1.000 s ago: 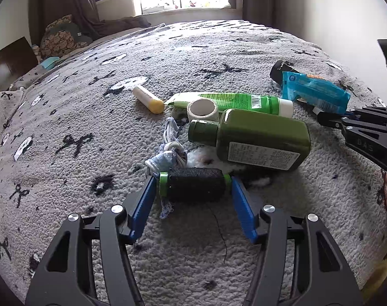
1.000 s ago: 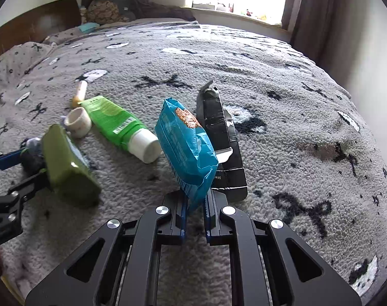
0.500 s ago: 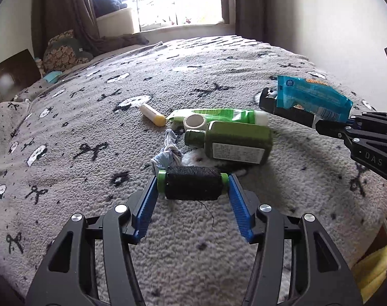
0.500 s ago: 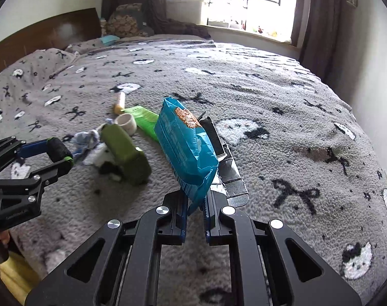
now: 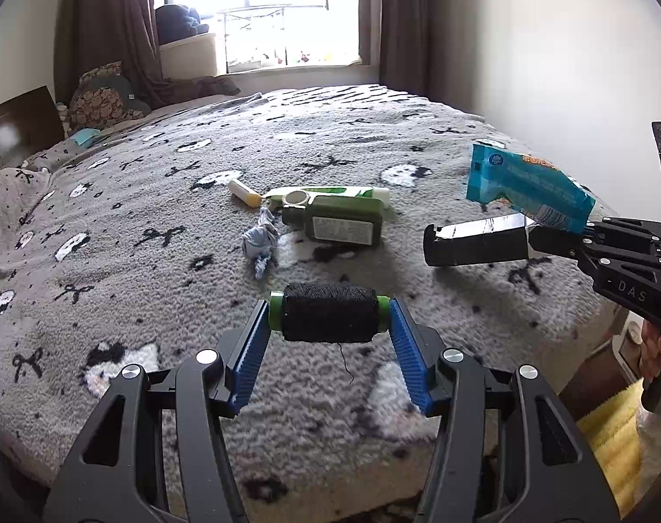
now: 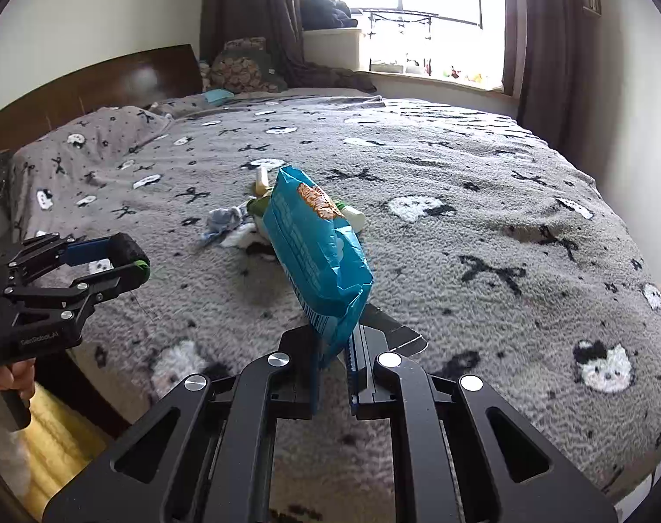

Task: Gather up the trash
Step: 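Lift the spool with left tool while right tool grasps the black case too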

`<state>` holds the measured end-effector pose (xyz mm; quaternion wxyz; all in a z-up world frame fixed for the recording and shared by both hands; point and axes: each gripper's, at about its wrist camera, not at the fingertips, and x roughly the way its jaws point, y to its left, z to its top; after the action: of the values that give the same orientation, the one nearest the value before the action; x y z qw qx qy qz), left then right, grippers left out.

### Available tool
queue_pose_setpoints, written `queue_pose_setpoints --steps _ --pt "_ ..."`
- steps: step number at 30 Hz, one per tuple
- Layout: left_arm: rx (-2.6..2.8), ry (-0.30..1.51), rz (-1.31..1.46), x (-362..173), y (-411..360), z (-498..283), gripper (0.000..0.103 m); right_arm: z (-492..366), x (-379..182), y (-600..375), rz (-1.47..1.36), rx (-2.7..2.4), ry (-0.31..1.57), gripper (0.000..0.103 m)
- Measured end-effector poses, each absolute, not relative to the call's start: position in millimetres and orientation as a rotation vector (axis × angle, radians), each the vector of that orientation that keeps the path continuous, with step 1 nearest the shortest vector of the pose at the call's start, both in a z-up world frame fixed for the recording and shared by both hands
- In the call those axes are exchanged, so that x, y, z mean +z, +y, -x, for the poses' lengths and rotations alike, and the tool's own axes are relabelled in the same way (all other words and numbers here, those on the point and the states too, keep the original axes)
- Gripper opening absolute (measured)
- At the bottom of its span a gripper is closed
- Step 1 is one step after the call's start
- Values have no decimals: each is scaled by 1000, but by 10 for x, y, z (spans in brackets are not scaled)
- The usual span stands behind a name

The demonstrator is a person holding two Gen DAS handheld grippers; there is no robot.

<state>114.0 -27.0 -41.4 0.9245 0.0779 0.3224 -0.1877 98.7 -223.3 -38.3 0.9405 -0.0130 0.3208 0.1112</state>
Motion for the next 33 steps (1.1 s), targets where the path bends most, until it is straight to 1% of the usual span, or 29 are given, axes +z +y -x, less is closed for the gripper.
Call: queue_pose_setpoints --steps 4,9,19,21,26,27,28,29,30,31,33 --pt "-408 658 -166 -414 -285 -970 52 -808 -374 -2266 4 248 636 10" --pt "-429 655 -159 -417 -318 -848 52 -784 -402 -2246 17 236 636 10" --pt "-452 713 -150 -610 -382 -787 52 -798 -702 -2189 35 244 719 11" --pt "-458 721 -151 -636 -411 -784 52 -803 -746 -2185 35 242 733 13" --pt "-474 725 -162 -652 -505 -789 52 -833 -816 -2185 29 235 755 15" --pt "-477 727 -162 -652 -521 -793 52 -842 -821 -2182 34 225 758 16" --pt "-480 730 -162 -654 -538 -800 52 -861 -829 -2180 36 218 762 22" --pt "-485 736 -163 -662 -561 -813 52 -890 -843 -2178 36 208 768 33" --pt "-490 743 -161 -672 -582 -830 52 -915 -850 -2180 36 201 767 39" --pt "-492 753 -156 -691 -603 -861 52 -957 -859 -2176 47 183 763 48" --pt "-491 769 -146 -729 -636 -929 52 -1029 -865 -2185 70 140 754 49"
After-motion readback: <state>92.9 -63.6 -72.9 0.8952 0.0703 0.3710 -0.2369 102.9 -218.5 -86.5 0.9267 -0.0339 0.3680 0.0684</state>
